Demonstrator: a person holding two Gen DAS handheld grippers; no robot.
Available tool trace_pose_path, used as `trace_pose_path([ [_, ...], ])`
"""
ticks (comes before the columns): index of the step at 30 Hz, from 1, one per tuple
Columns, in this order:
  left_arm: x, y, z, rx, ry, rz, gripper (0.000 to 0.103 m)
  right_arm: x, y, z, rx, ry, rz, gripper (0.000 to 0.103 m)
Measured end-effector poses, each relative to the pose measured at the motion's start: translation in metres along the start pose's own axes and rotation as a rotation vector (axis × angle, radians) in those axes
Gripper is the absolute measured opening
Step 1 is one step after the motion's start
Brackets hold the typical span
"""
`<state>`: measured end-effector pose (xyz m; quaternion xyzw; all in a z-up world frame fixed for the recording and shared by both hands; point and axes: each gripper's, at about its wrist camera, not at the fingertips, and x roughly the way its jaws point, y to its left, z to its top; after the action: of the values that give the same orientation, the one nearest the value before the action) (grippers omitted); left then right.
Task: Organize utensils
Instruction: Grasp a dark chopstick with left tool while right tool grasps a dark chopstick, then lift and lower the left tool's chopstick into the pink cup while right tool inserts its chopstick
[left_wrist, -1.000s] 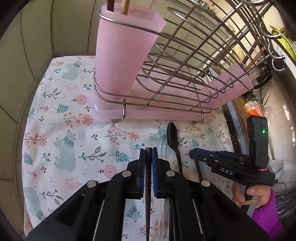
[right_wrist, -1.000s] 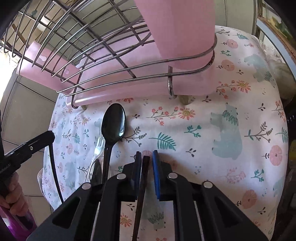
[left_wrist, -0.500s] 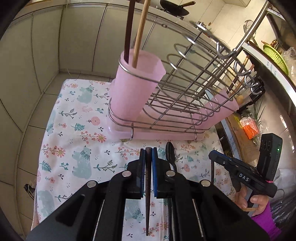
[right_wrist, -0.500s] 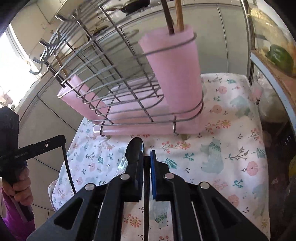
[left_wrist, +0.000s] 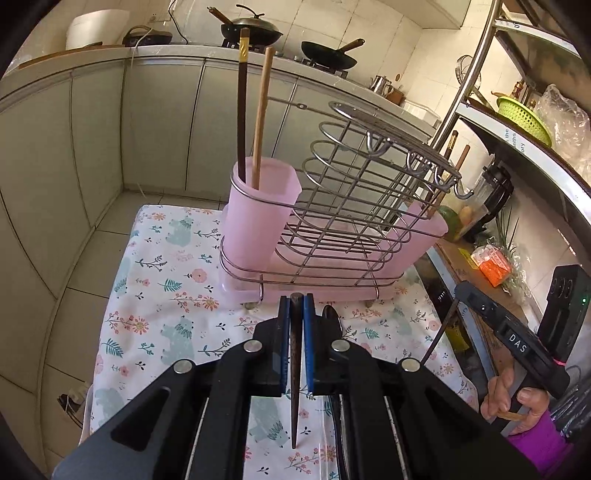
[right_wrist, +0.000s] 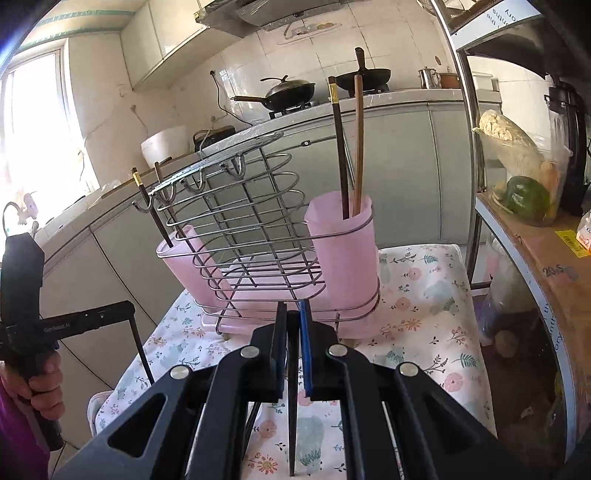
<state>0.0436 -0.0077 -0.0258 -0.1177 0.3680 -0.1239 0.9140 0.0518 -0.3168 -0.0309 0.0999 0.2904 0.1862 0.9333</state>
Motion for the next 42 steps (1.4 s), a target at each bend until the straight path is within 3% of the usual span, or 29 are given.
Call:
trace_pose_path([
  [7, -0.002, 0.004, -0.003, -0.010, 0.003, -0.003, 0.006, -0.011, 0.005, 0.000, -0.036, -0.007, 0.002, 0.006],
  [14, -0.024, 0.001, 0.015, -0.003, -0.089, -0.005, 0.006, -0.031, 0.008, 0.023, -0.037, -0.087, 0.008, 0.006],
  [24, -0.087, -0.015, 0.084, 0.033, -0.361, -0.006, 0.006, -0.075, 0.020, 0.108, -0.121, -0.339, -0.050, 0.006],
  [31, -0.111, -0.019, 0.129, 0.007, -0.522, 0.001, 0.006, -0.079, 0.020, 0.153, -0.123, -0.493, -0.094, 0.006],
  [37, -0.097, -0.016, 0.150, 0.009, -0.573, 0.067, 0.006, -0.048, 0.005, 0.160, -0.119, -0.460, -0.134, 0.006],
  [42, -0.075, -0.008, 0.150, 0.017, -0.570, 0.116, 0.006, -0.018, -0.013, 0.152, -0.087, -0.393, -0.147, 0.006],
])
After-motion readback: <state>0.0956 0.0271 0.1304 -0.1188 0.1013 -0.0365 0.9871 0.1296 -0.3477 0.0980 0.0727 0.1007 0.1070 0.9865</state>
